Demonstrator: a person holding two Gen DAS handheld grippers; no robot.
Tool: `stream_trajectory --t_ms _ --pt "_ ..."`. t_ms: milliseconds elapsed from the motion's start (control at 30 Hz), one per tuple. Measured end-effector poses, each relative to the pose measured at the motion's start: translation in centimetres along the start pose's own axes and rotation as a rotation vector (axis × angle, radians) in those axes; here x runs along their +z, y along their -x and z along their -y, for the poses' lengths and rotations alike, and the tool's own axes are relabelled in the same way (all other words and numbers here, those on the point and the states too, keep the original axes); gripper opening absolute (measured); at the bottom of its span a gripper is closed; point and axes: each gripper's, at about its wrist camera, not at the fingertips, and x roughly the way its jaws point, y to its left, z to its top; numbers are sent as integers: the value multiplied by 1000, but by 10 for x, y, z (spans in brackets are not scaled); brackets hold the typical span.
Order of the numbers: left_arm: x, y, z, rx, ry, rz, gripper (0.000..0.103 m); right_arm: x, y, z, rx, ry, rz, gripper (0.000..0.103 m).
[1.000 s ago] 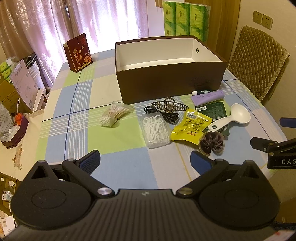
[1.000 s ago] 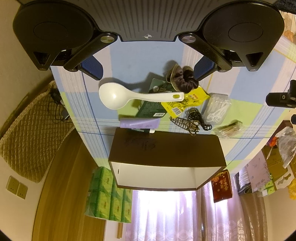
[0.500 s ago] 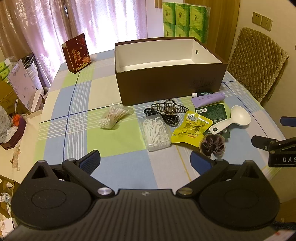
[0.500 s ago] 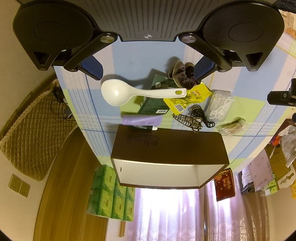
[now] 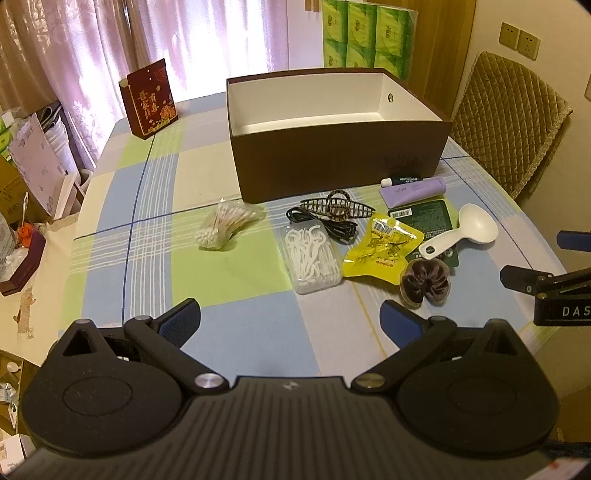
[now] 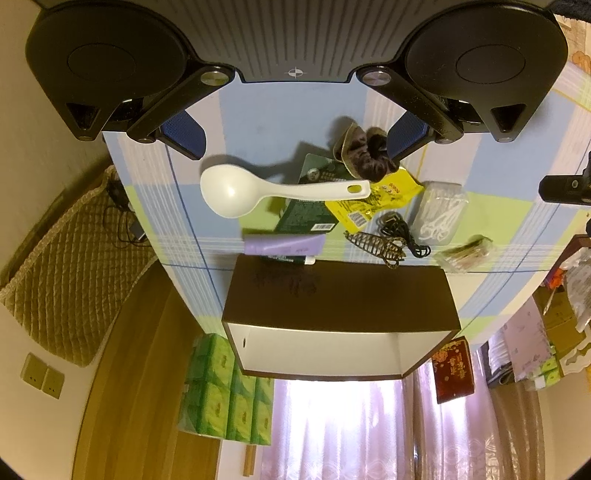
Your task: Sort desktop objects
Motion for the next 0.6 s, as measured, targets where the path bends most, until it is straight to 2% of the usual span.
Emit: stream_trajectory --t_ms 167,300,600 --pt "-1 -4 -7 -12 12 -18 102 0 -4 9 24 -82 4 101" --pt "-1 -8 -11 -10 17 -23 102 -1 -10 30 96 -239 -9 101" --pt "1 -14 -13 -12 19 -19 102 -9 -30 77 198 -555 -20 101"
